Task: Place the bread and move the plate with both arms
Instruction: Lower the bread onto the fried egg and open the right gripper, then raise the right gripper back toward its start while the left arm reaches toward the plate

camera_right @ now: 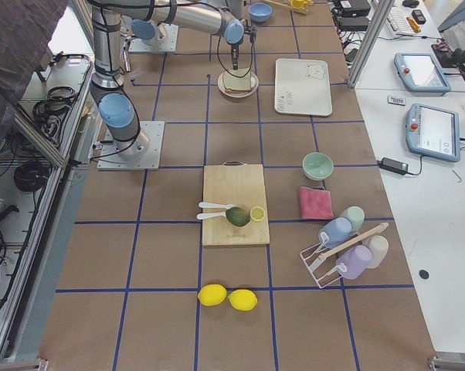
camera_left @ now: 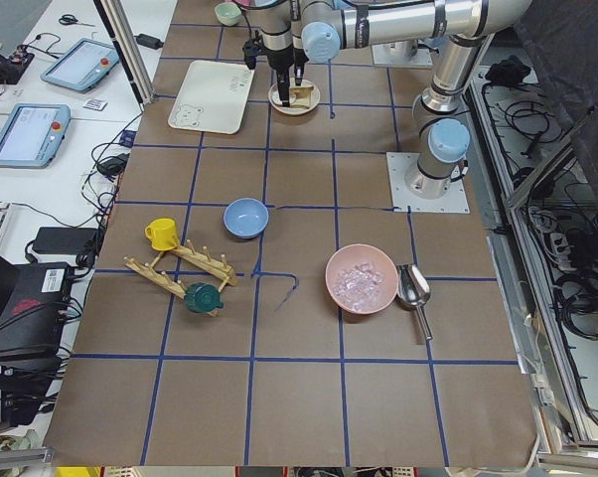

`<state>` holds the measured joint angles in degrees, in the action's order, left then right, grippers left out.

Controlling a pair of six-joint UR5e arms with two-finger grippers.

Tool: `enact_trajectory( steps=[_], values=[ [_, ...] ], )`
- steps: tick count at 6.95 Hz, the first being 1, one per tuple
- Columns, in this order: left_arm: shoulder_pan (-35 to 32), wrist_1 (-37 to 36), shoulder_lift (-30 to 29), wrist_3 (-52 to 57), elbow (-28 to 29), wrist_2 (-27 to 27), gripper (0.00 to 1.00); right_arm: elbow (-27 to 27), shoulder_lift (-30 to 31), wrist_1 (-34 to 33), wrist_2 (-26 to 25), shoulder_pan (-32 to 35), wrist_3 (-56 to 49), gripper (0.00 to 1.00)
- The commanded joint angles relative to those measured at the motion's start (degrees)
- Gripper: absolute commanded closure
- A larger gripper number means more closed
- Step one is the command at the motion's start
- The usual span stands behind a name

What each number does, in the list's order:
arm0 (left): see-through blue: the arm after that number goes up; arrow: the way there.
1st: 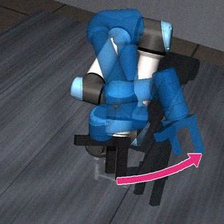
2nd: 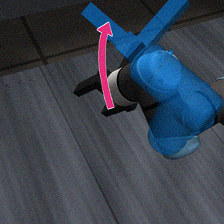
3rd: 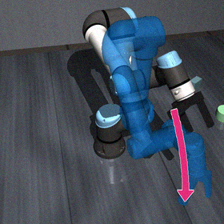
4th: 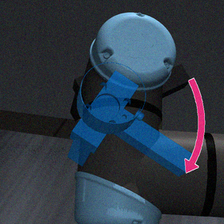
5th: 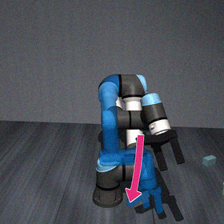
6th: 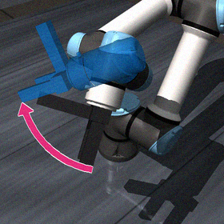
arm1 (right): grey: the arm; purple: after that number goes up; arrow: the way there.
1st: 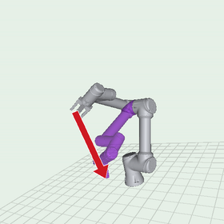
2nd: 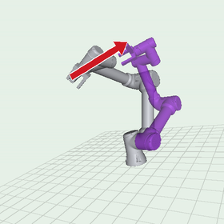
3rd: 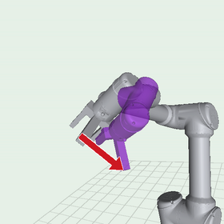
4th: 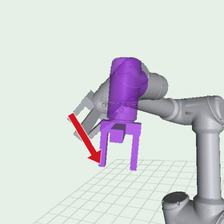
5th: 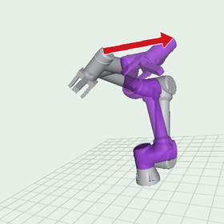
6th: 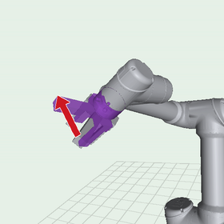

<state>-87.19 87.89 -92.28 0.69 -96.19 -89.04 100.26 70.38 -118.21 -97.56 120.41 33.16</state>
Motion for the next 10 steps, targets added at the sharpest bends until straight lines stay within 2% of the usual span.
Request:
enact_trajectory(
  steps=[1,3,4,6,8,10],
  values=[
    [0.00,0.00,-0.09,0.10,-0.05,0.01,0.00,-0.24,-0.06,-1.65,0.08,0.00,-0.64,0.01],
    [0.00,0.00,-0.27,-0.16,-0.13,-0.26,0.00,-3.31,0.81,-2.20,4.64,-3.06,-4.75,0.00],
    [0.00,-0.09,-0.27,0.01,-0.05,-0.26,0.00,-4.63,2.47,-0.11,5.00,-6.47,-7.82,0.00],
    [0.00,-1.14,-0.62,-0.17,-0.83,-0.43,0.00,-10.49,6.60,13.55,8.34,-17.25,-21.49,0.00],
    [0.00,-2.10,-0.36,-1.04,-1.98,-0.34,0.00,-20.24,9.50,32.34,8.26,-25.11,-32.07,0.00],
    [-0.09,-2.63,-2.01,-1.39,-3.46,0.18,0.00,-20.37,11.62,32.53,9.22,-29.42,-35.79,0.00]
  ],
)
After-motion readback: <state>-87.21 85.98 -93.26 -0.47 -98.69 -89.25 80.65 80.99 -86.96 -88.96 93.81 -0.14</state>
